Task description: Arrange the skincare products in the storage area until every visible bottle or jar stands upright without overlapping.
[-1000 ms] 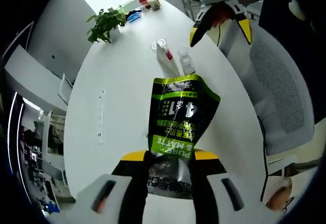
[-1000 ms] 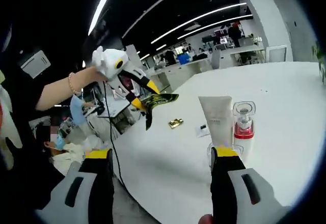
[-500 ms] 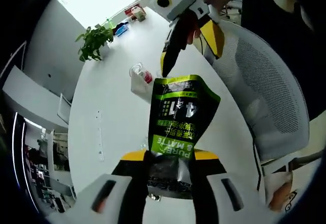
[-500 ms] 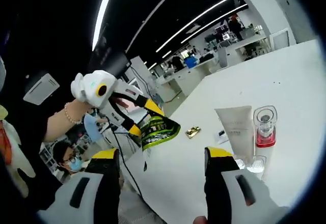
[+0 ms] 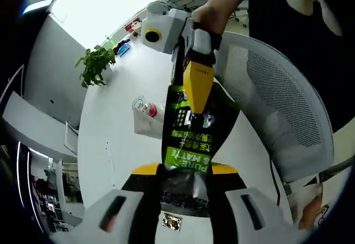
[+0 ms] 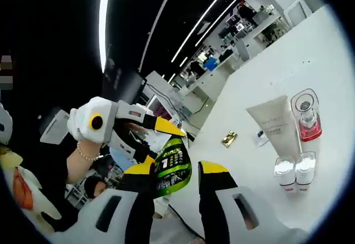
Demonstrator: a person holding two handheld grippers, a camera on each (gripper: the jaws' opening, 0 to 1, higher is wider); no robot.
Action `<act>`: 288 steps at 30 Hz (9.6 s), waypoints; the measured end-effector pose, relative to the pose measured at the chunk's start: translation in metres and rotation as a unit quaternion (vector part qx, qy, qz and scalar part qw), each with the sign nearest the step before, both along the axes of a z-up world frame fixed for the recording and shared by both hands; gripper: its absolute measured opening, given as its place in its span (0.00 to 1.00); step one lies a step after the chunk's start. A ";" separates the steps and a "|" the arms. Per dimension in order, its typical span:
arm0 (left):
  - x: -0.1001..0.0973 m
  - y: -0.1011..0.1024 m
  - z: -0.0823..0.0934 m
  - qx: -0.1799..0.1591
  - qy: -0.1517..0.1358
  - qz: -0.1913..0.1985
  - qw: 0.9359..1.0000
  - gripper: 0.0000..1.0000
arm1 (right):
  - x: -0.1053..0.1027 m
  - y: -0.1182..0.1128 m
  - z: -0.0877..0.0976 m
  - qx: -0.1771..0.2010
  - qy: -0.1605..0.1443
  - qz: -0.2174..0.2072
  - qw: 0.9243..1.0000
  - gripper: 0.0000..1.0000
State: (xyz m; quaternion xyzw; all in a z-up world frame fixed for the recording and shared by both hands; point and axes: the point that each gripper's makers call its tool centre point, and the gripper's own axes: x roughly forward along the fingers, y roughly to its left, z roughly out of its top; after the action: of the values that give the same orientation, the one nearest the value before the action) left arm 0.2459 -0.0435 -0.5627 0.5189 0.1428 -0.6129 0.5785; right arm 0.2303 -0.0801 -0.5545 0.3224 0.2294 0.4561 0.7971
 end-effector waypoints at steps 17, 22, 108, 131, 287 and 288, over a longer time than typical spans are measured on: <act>-0.003 -0.012 -0.002 -0.053 0.016 0.046 0.997 0.44 | 0.002 -0.008 0.003 0.031 0.015 -0.047 0.998 0.01; 0.013 -0.007 0.015 -0.131 0.029 0.124 0.983 0.45 | 0.007 -0.020 0.003 0.049 0.020 -0.081 0.995 0.01; -0.075 0.009 0.058 -0.440 0.505 0.289 0.684 0.03 | -0.027 0.005 0.042 0.093 -0.062 0.083 0.990 0.31; -0.051 0.009 0.042 -0.490 0.430 0.329 0.683 0.13 | -0.025 -0.004 0.060 0.191 -0.034 0.042 0.980 0.01; 0.003 0.001 -0.190 -0.280 0.317 0.617 0.664 0.34 | -0.041 -0.095 -0.082 -0.261 -0.107 -0.053 0.958 1.00; 0.004 0.005 -0.191 -0.275 0.311 0.617 0.669 0.35 | -0.041 -0.095 -0.082 -0.261 -0.107 -0.053 0.958 1.00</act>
State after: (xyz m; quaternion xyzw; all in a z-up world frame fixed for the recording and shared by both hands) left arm 0.2503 -0.0381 -0.7538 -0.0902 0.4272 -0.2535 0.8632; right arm 0.1890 -0.1748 -0.6370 0.0637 0.2363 0.3694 0.8965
